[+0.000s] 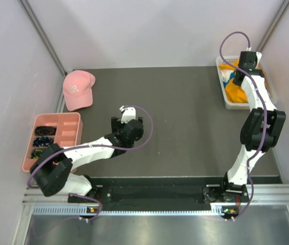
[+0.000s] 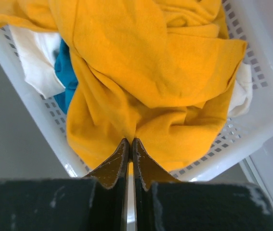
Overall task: Fold and stack the t-shirts
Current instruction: Grab crumpled tshirt from bin with the right arm, then move the tshirt to the center of the board
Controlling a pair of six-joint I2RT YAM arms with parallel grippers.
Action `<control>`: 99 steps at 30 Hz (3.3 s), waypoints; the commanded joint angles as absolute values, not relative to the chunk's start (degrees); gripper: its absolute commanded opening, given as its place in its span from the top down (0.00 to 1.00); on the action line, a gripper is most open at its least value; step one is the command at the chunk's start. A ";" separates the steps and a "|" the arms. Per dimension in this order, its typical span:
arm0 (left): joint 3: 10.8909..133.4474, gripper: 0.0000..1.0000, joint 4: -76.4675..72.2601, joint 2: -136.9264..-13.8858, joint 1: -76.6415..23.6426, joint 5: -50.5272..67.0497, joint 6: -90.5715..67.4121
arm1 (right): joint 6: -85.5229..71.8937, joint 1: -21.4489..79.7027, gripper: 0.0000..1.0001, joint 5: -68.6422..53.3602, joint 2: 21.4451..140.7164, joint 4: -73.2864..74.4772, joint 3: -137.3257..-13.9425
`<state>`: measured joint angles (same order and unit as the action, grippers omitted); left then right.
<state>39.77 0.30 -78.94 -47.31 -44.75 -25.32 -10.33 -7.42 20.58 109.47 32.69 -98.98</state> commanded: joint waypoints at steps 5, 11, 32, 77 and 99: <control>42.71 0.01 3.43 -78.40 -47.11 -47.02 -26.01 | -12.48 -8.26 1.00 17.76 97.30 34.45 -109.22; 43.07 0.01 4.39 -77.52 -47.02 -46.76 -26.80 | -13.01 -8.26 1.00 13.20 93.87 36.83 -112.76; 46.84 0.01 8.79 -77.08 -46.93 -48.34 -27.60 | -10.11 7.47 1.00 1.32 91.93 43.50 -124.63; 52.74 0.01 26.54 -60.12 -38.34 -54.95 -29.35 | -8.00 43.68 1.00 12.57 93.25 44.91 -115.58; 52.47 0.01 26.02 -61.61 -31.90 -47.37 -29.97 | -12.30 43.87 0.11 28.31 87.46 40.61 -93.35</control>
<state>51.22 26.20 -60.80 -32.21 -48.18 -29.87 -9.85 47.99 22.35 92.33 43.09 -93.84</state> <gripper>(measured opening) 0.990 0.803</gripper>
